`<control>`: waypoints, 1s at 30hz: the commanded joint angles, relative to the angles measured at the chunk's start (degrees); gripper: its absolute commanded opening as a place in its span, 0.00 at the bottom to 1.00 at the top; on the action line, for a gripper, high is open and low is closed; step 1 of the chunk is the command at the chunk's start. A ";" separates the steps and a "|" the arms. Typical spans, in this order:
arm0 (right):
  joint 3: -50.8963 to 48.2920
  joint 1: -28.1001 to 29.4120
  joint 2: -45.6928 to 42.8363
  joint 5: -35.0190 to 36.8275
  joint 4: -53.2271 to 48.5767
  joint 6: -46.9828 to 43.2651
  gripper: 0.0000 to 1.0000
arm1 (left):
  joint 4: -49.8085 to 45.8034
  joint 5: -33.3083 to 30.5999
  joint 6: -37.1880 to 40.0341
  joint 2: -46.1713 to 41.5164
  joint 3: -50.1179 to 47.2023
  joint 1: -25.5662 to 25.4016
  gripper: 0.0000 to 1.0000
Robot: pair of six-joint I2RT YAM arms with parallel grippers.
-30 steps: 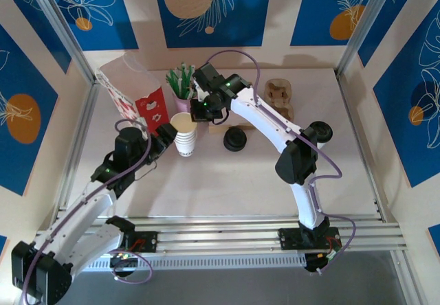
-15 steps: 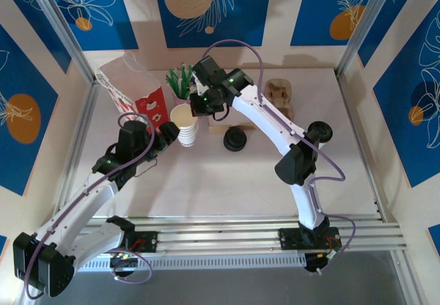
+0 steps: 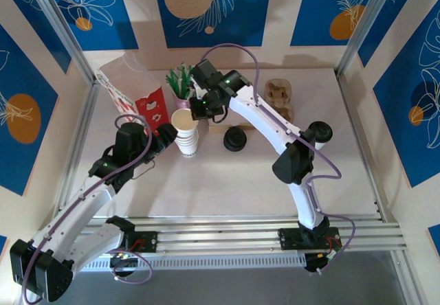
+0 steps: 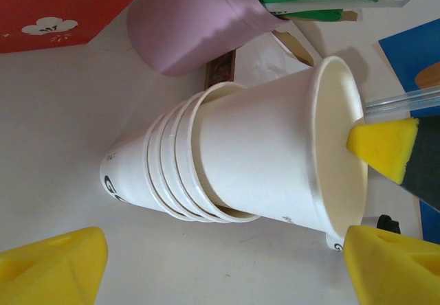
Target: Pack the takeout coffee
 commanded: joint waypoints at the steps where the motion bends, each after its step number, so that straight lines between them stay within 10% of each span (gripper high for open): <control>1: 4.46 0.14 0.40 1.61 -4.27 -0.66 0.00 | -0.83 -0.75 1.53 -0.43 2.17 0.63 0.89; 21: 17.68 -2.35 -9.88 -2.53 -10.10 -4.87 0.00 | -10.77 -4.18 11.48 -0.68 12.02 1.84 0.91; 30: -29.98 -0.56 -38.88 3.60 -1.44 -3.52 0.00 | -26.64 -9.57 28.57 -2.08 21.81 2.21 0.98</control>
